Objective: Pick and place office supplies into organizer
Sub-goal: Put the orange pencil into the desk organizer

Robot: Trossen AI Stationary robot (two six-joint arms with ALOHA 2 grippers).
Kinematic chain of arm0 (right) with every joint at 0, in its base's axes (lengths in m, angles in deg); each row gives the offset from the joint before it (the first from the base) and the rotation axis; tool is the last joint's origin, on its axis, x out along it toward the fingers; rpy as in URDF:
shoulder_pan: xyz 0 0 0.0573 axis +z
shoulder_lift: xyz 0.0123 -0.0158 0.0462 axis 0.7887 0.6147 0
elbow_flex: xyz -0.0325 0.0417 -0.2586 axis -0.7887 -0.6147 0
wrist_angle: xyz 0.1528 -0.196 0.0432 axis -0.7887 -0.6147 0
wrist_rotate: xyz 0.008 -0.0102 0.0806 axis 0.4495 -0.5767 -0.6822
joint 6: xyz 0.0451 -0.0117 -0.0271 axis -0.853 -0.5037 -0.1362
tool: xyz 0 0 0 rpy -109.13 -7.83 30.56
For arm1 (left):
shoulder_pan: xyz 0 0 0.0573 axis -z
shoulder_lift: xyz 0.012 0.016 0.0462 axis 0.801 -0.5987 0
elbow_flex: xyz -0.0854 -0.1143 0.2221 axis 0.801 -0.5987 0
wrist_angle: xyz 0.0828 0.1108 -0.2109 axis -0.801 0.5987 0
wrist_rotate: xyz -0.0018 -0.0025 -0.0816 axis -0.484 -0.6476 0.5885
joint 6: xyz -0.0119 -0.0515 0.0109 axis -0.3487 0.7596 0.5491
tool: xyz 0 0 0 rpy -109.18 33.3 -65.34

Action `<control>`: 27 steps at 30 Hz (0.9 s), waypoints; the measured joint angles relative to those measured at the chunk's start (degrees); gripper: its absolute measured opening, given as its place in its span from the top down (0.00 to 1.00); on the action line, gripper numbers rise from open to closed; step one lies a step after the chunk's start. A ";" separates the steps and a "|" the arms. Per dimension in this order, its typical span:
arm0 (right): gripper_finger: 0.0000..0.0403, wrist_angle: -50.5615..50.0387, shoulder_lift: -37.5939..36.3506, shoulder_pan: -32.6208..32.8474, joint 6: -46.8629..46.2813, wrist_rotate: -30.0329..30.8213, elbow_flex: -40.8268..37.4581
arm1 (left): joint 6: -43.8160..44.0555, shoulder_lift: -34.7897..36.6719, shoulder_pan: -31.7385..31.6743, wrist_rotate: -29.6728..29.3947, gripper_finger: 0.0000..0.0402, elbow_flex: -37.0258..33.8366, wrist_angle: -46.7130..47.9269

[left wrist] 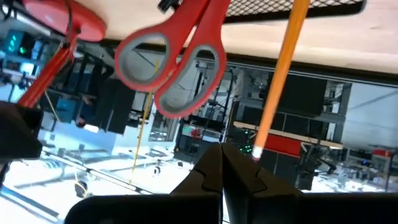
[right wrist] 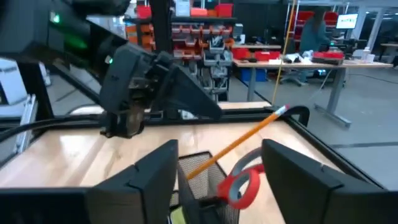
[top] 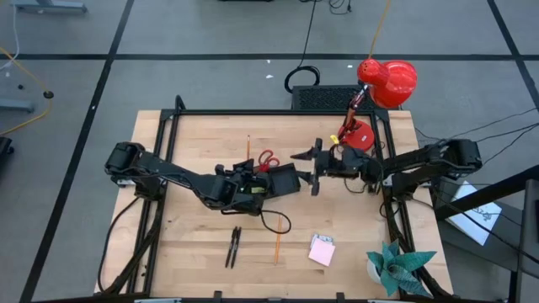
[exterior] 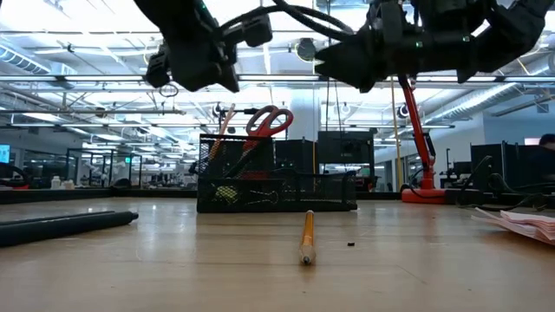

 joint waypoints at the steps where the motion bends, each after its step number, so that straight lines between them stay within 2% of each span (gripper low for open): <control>1: 0.42 -1.05 -0.67 -0.27 -0.45 -0.16 0.02 | 0.34 0.39 0.10 -0.24 1.00 -0.03 -0.29; 7: 0.37 -6.67 -2.03 -0.08 -0.17 -0.17 -0.02 | 7.62 7.93 1.87 -2.43 1.00 -0.03 -2.61; 10: 0.38 -6.26 -2.02 -0.08 0.29 -0.21 -0.02 | 17.27 14.52 4.24 -4.72 1.00 -0.02 -4.17; 12: 0.38 -6.30 -1.98 -0.08 0.29 -0.21 -0.02 | 26.66 18.96 5.96 -5.19 1.00 0.06 -4.07; 14: 0.38 -5.83 -1.93 -0.09 0.28 -0.91 -0.02 | 37.36 23.28 7.95 -2.16 1.00 0.04 -2.88; 17: 0.37 -7.29 -1.93 -0.94 -1.21 -3.36 1.51 | 52.32 29.36 10.59 6.22 1.00 0.04 -2.34; 22: 0.32 -20.08 -1.91 -3.33 -1.32 -3.35 9.41 | 76.16 33.98 12.47 13.71 1.00 -0.45 -1.47; 24: 0.30 -24.53 -1.61 -4.90 -1.09 -6.06 13.02 | 80.14 34.65 12.90 16.91 1.00 -2.31 -0.79; 27: 0.28 -27.19 -0.39 -7.39 -0.90 -10.59 17.23 | 81.69 35.52 13.92 21.23 1.00 -8.24 -2.97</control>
